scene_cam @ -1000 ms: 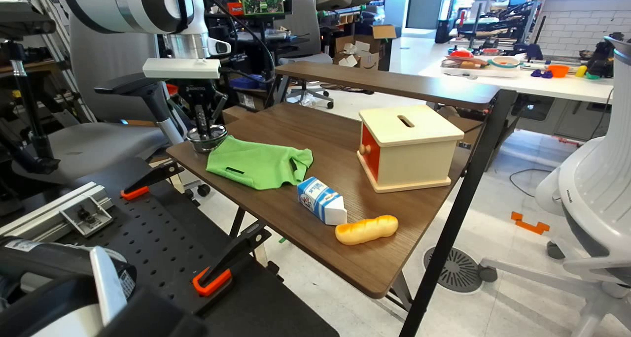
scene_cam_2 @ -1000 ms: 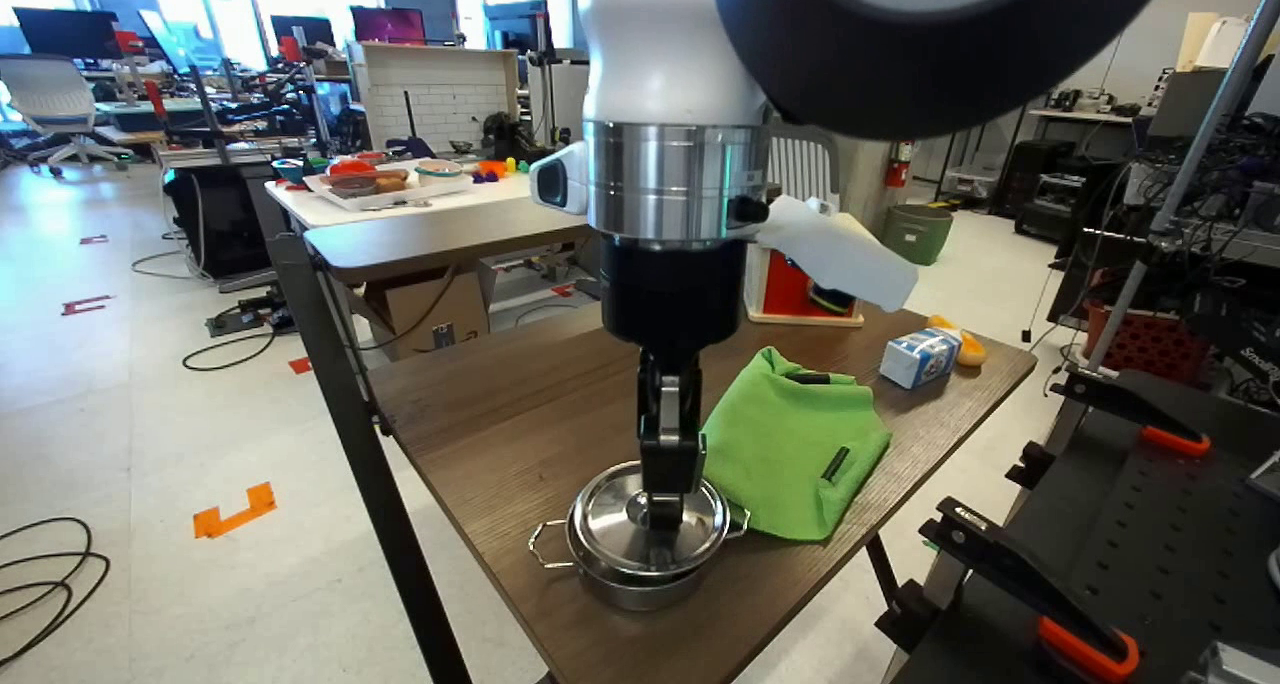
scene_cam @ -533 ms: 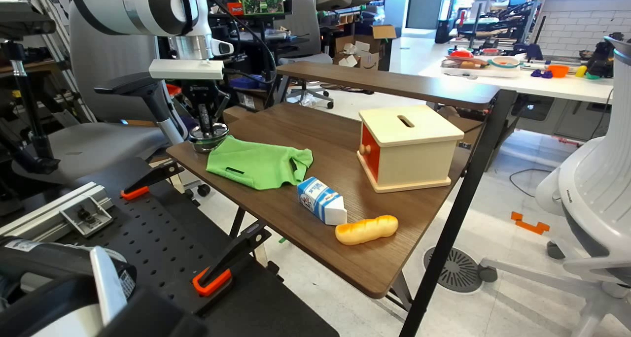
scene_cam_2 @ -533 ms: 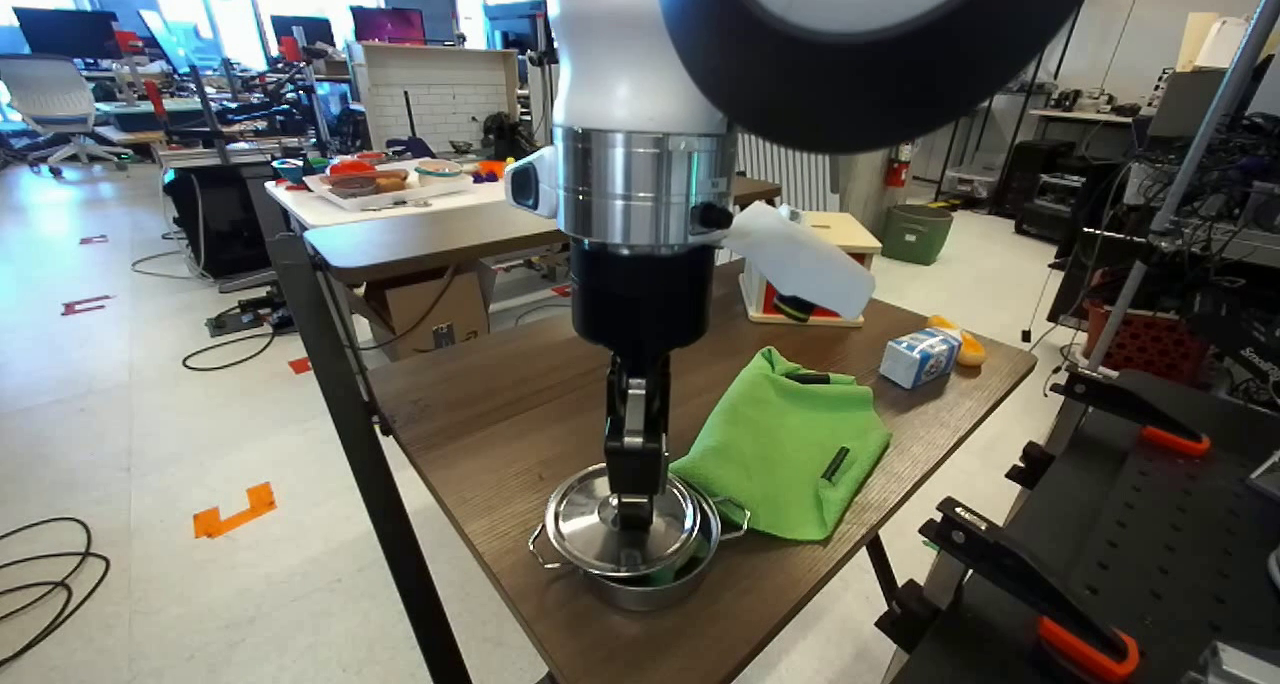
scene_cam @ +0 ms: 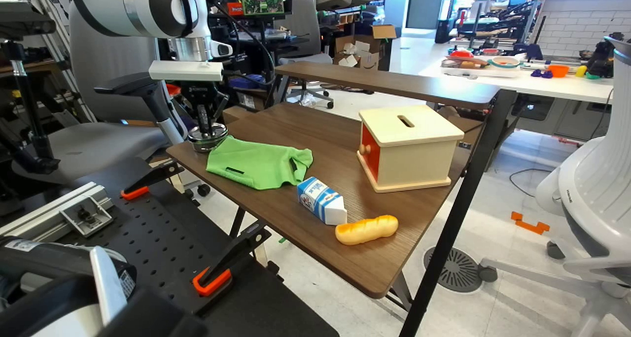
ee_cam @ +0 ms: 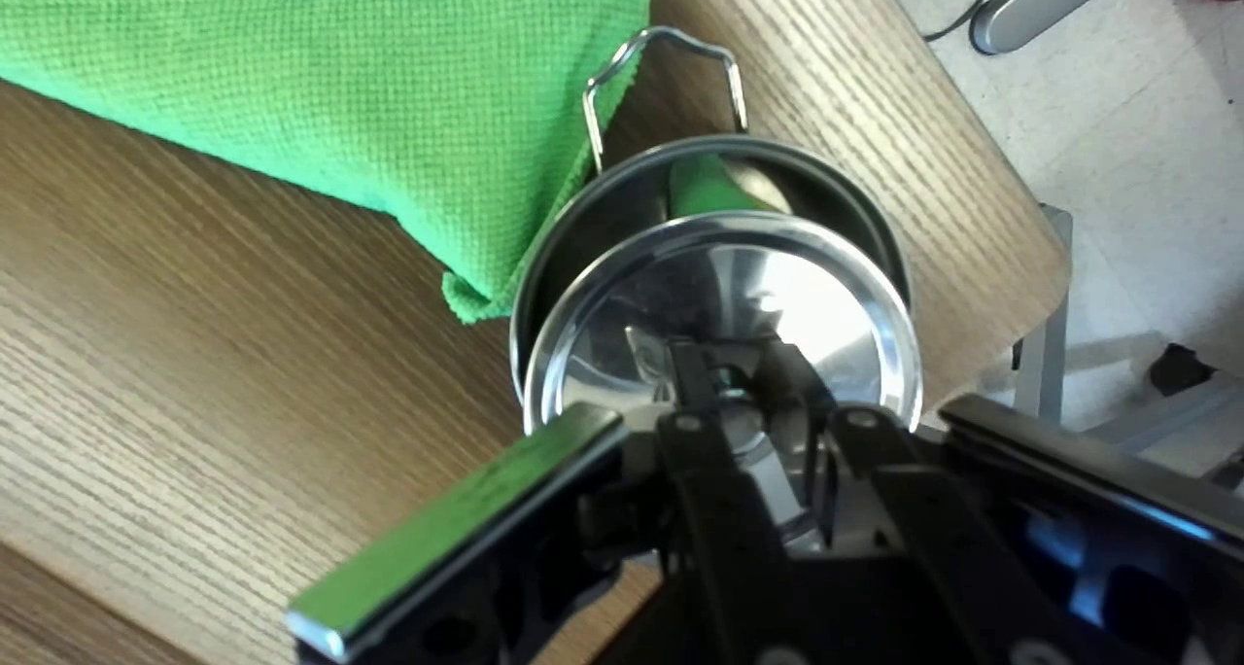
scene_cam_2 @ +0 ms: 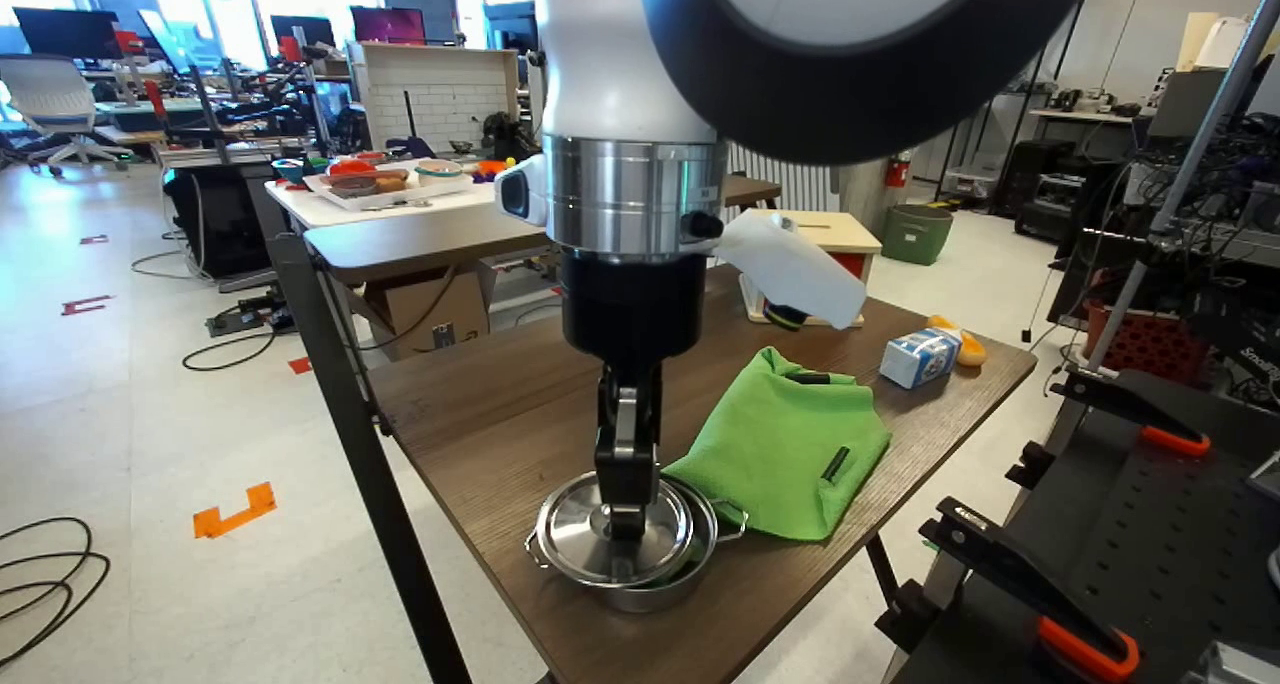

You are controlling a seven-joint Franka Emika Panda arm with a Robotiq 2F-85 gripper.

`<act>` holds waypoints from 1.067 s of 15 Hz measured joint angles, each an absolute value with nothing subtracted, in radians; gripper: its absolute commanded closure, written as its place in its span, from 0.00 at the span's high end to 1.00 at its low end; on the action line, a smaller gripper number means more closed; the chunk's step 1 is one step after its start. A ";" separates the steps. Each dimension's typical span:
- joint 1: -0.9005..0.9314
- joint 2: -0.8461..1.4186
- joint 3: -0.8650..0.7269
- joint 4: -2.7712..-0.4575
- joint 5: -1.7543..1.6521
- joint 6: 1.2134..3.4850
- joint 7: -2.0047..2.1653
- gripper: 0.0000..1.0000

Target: Put the lid on the pot

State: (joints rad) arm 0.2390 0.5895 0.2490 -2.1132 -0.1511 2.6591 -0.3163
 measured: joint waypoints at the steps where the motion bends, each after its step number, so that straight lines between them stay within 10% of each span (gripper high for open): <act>1: 0.239 0.590 0.248 -2.113 -0.151 2.659 -0.316 0.05; 16: 0.232 0.588 0.256 -2.118 -0.150 2.653 -0.312 0.05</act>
State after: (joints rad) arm 0.2324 0.5880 0.2562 -2.1176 -0.1498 2.6530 -0.3120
